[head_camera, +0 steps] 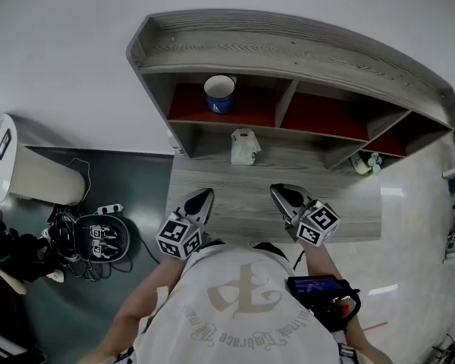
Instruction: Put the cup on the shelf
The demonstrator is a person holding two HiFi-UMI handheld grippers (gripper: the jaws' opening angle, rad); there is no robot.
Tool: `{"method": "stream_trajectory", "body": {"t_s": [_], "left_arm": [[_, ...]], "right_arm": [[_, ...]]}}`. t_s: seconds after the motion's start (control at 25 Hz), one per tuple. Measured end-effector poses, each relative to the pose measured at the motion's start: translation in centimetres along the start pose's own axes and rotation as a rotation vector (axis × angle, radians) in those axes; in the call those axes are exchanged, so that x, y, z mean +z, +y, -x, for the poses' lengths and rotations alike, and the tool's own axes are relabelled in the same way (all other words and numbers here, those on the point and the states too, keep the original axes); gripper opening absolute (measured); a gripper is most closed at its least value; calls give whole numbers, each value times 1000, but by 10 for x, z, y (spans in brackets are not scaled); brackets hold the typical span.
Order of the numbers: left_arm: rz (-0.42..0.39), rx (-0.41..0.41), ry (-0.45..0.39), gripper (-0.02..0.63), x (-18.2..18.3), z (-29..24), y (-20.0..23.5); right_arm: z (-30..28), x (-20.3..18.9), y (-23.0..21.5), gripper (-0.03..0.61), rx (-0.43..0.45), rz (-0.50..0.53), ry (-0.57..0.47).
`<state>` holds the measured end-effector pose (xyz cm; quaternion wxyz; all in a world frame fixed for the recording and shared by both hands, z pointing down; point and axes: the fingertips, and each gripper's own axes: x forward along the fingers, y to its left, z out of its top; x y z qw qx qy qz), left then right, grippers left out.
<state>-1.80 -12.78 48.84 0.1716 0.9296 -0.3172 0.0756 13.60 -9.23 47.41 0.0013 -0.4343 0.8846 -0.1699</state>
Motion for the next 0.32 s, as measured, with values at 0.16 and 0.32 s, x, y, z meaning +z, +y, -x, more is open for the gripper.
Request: {"method": "stream_trajectory", "body": {"t_s": [0.16,0.32], "left_arm": [[4,10,0,2,-1,-3,-2],[7,14,0,2,0,-7,-3]], "right_arm": [[0,3,-2,2,12,8,0],[-2,5,-4,2,21,7,0]]}}
